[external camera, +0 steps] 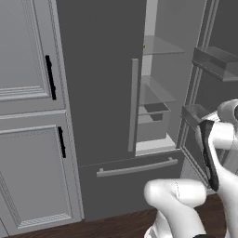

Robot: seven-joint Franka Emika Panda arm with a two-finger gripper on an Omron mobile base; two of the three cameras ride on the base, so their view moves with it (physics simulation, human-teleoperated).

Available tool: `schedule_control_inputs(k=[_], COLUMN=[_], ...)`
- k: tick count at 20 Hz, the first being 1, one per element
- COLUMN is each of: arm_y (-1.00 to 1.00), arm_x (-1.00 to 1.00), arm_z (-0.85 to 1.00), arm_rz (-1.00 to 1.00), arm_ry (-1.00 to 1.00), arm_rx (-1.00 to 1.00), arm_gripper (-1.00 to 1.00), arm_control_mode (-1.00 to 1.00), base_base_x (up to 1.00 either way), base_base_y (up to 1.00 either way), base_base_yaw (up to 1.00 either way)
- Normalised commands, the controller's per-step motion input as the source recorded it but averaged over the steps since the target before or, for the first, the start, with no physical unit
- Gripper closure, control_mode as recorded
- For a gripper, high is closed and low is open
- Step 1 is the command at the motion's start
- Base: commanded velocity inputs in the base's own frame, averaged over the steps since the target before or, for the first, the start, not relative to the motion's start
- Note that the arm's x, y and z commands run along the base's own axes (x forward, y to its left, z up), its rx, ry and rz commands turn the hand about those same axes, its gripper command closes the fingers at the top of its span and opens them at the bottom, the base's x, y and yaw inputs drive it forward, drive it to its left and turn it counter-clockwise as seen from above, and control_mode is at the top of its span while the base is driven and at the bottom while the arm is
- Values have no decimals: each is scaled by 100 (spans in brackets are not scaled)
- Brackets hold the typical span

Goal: Grab a lemon wedge from the fridge and one ice cube from the ice bowl, and put them in the glass of lemonade.

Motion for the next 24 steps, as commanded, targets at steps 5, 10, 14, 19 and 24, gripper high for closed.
schedule_control_inputs(k=[5, 10, 14, 19, 24], arm_y=[100, 100, 100, 100, 46], arm_x=[-31, -16, -2, 0, 31], arm_z=[26, 27, 38, 8, 0], arm_rz=[7, 12, 22, 24, -1], arm_ry=[-30, -15, 3, 14, 15], arm_rx=[46, 47, 40, 30, 2], arm_gripper=[-100, -100, -100, -100, -100], arm_control_mode=[-100, -100, -100, -100, -100], base_base_x=[0, 0, 0, 0, 0], base_base_y=[0, 0, 0, 0, 0], base_base_yaw=[0, 0, 0, 0, 0])
